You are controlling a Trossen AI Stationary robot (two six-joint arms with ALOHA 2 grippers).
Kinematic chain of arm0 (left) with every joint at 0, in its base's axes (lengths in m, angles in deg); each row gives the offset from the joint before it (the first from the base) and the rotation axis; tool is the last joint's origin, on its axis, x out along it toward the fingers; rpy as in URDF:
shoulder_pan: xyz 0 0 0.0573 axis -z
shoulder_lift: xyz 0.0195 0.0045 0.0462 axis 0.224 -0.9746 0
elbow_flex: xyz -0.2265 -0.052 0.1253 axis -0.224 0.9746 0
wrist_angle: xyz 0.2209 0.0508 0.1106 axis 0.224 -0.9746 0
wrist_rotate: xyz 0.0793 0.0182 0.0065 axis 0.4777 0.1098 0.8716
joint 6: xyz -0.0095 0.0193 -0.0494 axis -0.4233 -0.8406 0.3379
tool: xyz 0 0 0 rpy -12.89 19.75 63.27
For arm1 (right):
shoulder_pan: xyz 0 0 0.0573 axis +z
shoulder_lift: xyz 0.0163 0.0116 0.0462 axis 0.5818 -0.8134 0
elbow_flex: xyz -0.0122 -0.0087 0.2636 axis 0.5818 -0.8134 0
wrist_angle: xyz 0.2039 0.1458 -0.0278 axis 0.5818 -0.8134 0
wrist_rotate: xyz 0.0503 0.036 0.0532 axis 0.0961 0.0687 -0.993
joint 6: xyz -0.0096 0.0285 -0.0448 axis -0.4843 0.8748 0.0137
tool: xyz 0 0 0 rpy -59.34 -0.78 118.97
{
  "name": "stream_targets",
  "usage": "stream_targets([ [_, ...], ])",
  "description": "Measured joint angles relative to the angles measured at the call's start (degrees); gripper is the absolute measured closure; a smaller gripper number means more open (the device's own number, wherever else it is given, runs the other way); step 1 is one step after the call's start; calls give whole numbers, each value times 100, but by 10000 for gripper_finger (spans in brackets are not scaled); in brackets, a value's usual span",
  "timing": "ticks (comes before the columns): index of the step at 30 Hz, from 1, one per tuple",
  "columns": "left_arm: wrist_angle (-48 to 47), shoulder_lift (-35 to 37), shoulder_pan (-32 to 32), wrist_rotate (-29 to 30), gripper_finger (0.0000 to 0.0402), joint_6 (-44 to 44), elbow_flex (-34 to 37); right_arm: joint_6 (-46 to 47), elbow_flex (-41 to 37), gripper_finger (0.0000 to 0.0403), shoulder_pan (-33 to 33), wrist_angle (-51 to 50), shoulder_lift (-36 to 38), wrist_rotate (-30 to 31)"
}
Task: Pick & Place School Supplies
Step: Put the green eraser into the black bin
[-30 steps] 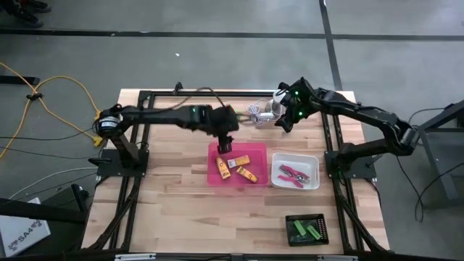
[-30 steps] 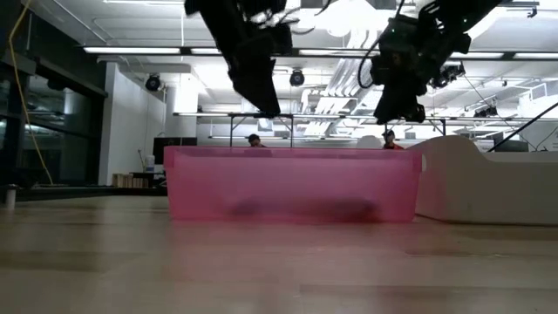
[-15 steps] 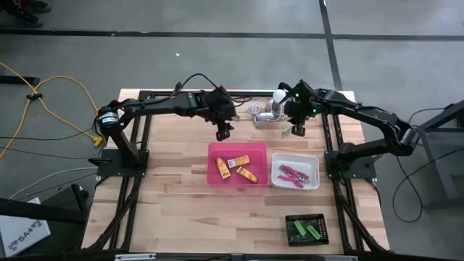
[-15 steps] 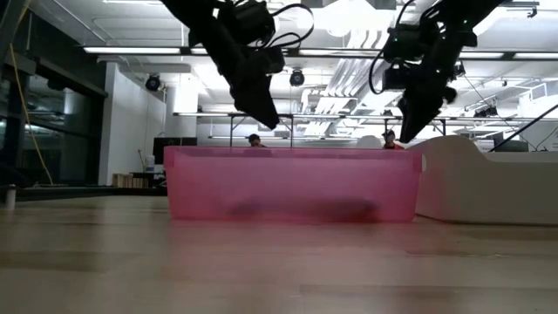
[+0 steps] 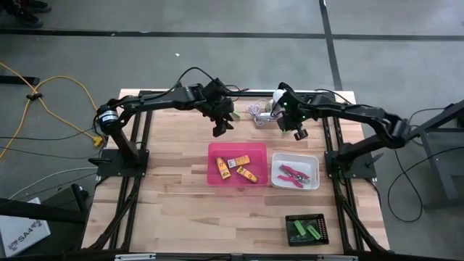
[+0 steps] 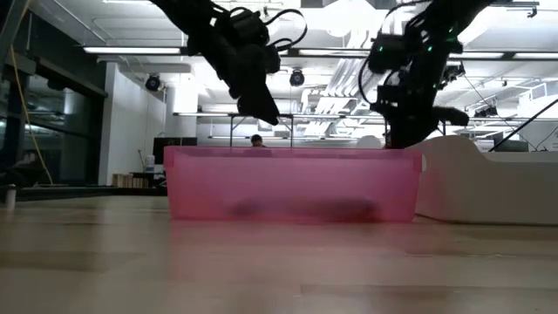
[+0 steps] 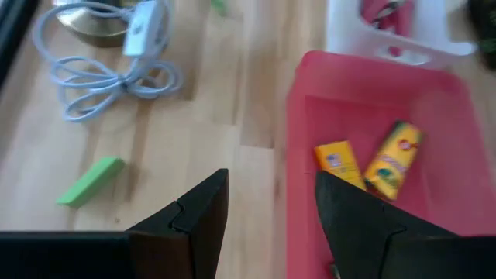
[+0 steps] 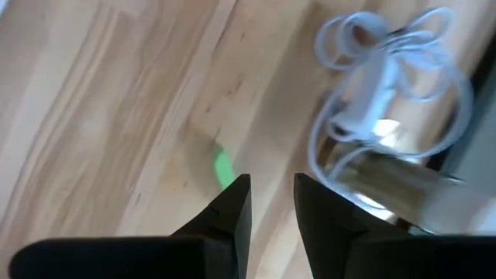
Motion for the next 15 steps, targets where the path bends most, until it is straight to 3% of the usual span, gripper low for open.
stream_targets([
  [3,-6,0,-76,-244,215,1,17,2,0,315,3,-11,-329,2],
  [15,-172,0,-76,-235,215,-127,26,125,525,315,65,-618,-1129,-85],
])
